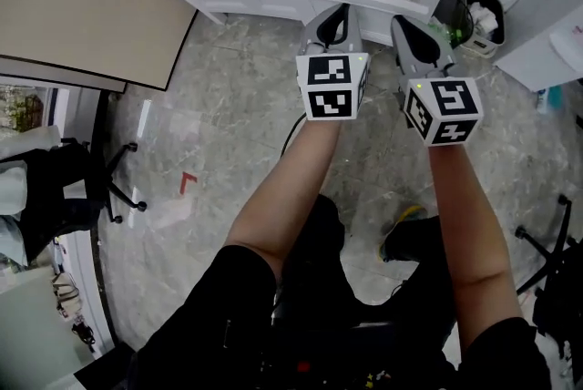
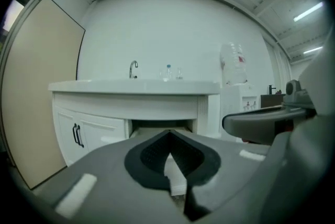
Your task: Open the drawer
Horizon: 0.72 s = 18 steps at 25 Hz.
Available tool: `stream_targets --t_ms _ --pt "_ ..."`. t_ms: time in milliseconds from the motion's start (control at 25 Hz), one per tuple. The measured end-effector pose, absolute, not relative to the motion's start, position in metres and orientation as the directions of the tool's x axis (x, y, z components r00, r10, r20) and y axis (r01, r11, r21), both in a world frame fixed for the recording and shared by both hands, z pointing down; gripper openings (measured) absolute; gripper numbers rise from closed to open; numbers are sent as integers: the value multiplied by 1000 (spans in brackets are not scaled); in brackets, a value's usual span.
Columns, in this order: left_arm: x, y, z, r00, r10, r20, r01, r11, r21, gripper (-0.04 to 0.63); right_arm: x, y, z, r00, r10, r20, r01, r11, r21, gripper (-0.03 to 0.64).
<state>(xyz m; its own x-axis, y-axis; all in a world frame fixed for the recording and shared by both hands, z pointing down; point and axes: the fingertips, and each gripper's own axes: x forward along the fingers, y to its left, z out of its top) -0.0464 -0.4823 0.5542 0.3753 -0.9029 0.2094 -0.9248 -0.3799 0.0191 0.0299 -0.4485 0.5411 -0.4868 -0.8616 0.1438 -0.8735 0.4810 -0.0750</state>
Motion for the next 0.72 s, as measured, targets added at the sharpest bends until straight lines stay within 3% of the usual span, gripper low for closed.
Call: stream_targets --t_ms 360,720 --pt "-45 -461 336 382 -905 188 -923 -384 24 9 25 -430 322 -484 -865 135 -875 482 -45 20" --pt "-48 -415 210 382 -908 169 -921 -389 -8 8 27 -396 191 -458 -885 84 -889 455 -53 20"
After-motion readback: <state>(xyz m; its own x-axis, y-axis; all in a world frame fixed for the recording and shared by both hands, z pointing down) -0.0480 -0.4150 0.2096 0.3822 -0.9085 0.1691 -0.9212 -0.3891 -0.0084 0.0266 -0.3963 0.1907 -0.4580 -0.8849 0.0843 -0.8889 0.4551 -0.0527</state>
